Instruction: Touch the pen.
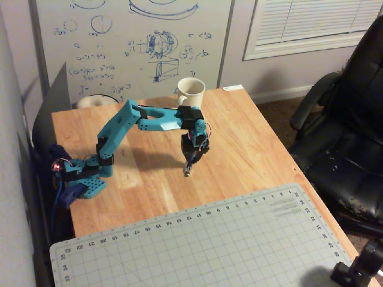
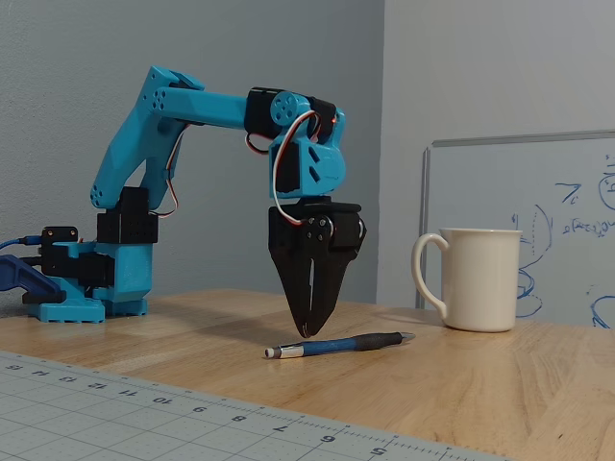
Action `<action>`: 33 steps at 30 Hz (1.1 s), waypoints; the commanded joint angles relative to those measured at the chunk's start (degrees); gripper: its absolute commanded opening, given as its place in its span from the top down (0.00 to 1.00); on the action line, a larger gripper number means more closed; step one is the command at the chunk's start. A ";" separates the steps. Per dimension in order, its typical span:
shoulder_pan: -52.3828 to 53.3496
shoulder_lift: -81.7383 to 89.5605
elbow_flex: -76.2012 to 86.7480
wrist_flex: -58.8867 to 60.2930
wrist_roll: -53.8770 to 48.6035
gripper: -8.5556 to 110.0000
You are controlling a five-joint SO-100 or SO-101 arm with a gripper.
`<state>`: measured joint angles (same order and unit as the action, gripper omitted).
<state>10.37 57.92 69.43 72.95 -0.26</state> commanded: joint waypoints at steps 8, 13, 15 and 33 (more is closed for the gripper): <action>0.35 0.00 -4.13 0.44 0.35 0.92; 0.35 -0.44 -4.48 0.35 0.09 0.92; 0.35 -0.44 -4.48 0.35 0.09 0.92; 0.26 -0.70 -5.10 0.35 -0.35 0.92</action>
<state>10.37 56.16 68.29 72.95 -0.26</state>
